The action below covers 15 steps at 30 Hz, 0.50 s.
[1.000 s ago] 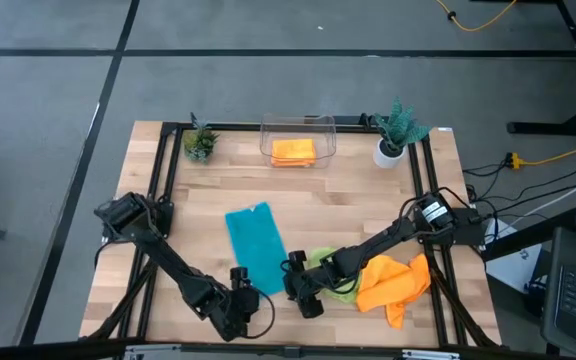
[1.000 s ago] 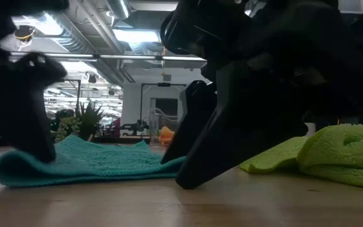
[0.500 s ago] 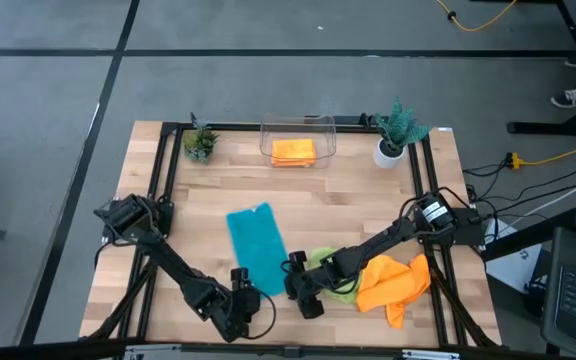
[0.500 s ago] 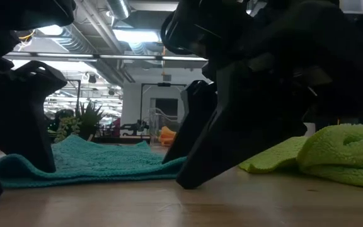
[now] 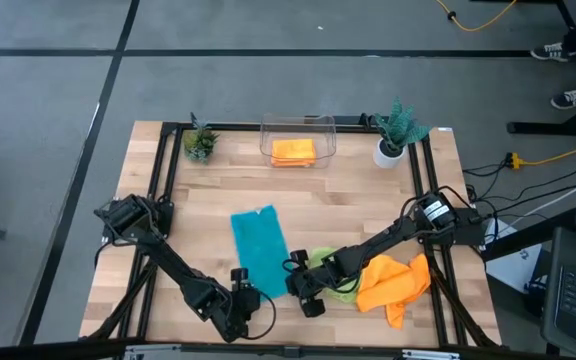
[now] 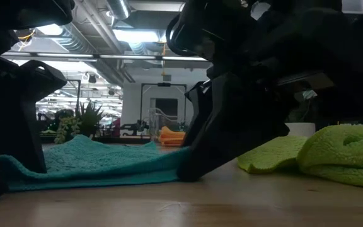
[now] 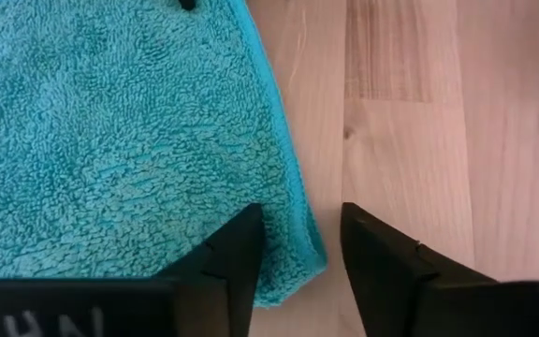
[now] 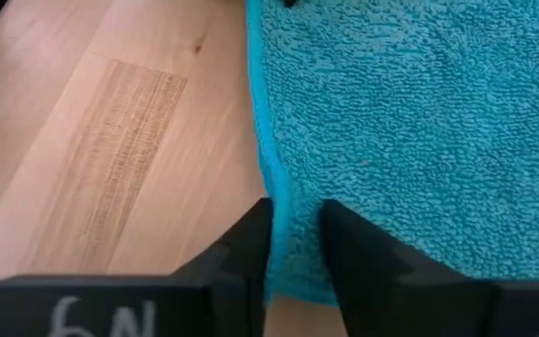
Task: Fold microfiber towels
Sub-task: Fold the blue towel
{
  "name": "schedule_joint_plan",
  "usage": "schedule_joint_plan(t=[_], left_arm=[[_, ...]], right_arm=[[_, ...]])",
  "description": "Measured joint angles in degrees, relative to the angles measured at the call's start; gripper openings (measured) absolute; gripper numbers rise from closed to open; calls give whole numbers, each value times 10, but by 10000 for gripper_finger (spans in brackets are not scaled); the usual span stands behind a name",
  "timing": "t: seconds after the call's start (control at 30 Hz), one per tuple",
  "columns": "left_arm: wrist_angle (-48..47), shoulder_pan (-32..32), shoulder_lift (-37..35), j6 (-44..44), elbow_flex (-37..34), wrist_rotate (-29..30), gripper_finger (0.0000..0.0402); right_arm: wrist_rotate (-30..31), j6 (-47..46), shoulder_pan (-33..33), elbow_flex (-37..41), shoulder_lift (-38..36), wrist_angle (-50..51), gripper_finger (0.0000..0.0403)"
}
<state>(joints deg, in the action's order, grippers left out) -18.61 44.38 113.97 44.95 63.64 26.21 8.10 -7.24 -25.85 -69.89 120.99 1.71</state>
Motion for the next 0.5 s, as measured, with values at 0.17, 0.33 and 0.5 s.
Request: schedule_joint_plan(t=[0.17, 0.33, 0.5], left_arm=[[0, 0, 0, 0, 0, 0, 104], [-1, 0, 0, 0, 0, -3, 60], [-3, -3, -2, 6, 0, -17, 9]], right_arm=[[3, 0, 0, 1, 1, -1, 65], [3, -1, 0, 1, 1, -1, 27], [3, -7, 0, 2, 1, -5, 9]])
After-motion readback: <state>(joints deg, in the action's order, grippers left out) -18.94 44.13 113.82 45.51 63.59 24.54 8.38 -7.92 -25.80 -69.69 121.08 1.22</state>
